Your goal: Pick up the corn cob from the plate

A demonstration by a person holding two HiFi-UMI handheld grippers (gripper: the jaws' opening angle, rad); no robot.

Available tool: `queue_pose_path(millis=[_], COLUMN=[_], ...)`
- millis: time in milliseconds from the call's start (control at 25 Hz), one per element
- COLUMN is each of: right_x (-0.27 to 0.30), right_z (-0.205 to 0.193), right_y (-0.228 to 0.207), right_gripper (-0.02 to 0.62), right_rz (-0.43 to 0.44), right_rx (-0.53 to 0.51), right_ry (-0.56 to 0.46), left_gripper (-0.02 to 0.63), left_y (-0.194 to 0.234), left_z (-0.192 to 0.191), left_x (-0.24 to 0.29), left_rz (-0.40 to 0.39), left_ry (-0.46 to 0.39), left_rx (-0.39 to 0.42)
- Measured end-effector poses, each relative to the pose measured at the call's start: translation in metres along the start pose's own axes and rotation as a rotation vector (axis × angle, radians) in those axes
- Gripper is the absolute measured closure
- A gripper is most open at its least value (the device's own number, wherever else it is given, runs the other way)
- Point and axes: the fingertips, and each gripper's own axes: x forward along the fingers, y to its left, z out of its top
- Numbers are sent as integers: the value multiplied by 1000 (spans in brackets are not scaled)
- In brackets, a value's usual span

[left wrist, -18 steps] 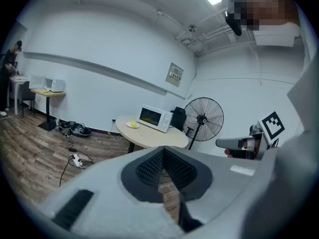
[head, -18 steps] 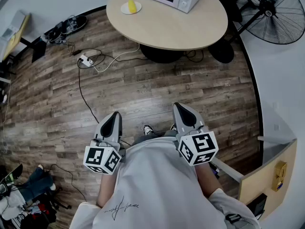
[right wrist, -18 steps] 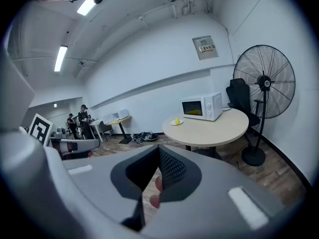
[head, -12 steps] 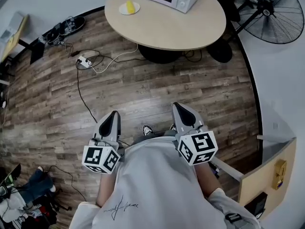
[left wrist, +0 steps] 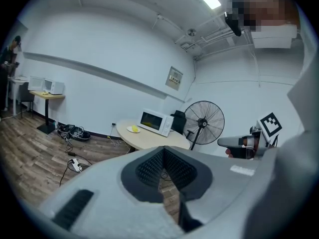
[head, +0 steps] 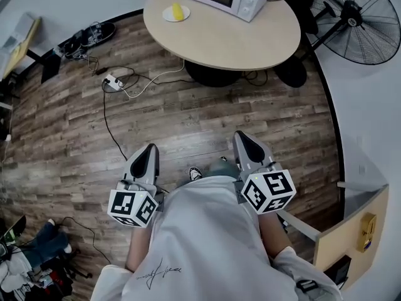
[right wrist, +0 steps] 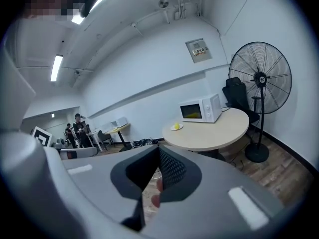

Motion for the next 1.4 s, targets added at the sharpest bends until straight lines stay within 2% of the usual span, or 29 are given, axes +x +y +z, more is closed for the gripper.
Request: queue_pose_path(millis=[400, 640, 880, 1400], right_x=[35, 79, 132, 261], right_z=[14, 22, 34, 80], right_y=[11, 29, 42, 39], right_gripper=[584, 583, 583, 581], right_rz=[31, 112, 161, 224], right_rx=[-56, -77, -75, -60], right_ry=[-37, -8, 13, 70], left_gripper=[606, 606, 606, 606], left_y=[23, 51, 87, 159], left_z=[10, 23, 42, 100], left_x=[4, 20, 48, 139], left_rz=[40, 67, 78, 92], left_ry=[-14, -13, -14, -22], left_rx=[-6, -12, -17, -28])
